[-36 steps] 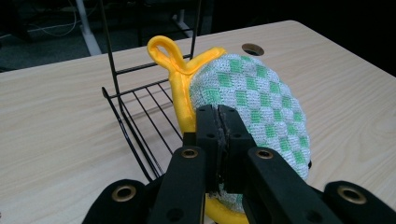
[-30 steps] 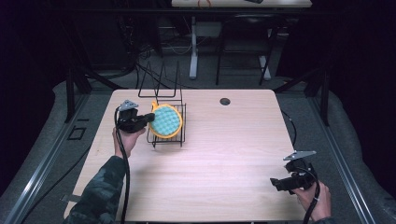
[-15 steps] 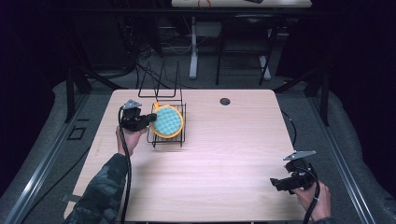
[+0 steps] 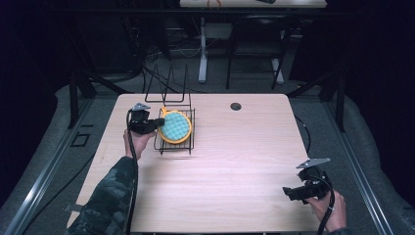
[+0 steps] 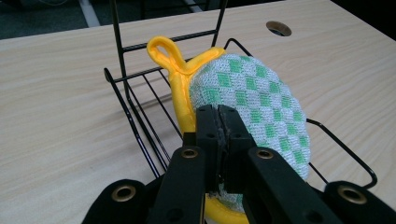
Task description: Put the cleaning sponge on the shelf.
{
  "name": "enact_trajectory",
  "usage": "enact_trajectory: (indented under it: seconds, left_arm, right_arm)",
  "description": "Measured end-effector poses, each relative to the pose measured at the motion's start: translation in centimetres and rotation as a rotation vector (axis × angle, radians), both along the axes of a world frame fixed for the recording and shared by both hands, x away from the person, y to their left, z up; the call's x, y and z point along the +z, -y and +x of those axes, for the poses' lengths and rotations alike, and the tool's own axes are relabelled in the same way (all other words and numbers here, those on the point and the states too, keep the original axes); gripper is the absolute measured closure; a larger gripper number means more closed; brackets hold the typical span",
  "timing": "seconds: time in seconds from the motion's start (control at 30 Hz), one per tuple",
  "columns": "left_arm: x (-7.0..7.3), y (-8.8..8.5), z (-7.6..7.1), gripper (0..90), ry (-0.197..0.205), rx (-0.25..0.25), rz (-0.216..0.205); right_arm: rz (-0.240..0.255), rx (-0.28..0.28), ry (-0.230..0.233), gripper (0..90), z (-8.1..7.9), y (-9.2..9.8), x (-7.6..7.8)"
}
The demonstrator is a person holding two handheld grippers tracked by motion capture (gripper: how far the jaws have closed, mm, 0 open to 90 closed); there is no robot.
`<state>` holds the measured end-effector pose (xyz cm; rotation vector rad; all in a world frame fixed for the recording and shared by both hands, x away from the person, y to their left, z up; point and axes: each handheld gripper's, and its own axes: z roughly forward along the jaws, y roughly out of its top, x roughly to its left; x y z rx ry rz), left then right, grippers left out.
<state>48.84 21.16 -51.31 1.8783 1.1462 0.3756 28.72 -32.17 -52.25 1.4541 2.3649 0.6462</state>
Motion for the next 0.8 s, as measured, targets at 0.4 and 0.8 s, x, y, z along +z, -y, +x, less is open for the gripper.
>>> enact_trajectory:
  seconds: [0.4, 0.8]
  left_arm:
    - [-1.1, 0.0, 1.6, 88.4, -0.058, 0.022, 0.031]
    - [-1.8, 0.2, 2.5, 87.8, -0.077, 0.048, 0.031]
  right_arm:
    - [0.003, 0.003, -0.005, 4.4, 0.1, 0.0, -0.1]
    - [0.005, 0.003, 0.006, 4.5, 0.1, 0.0, -0.1]
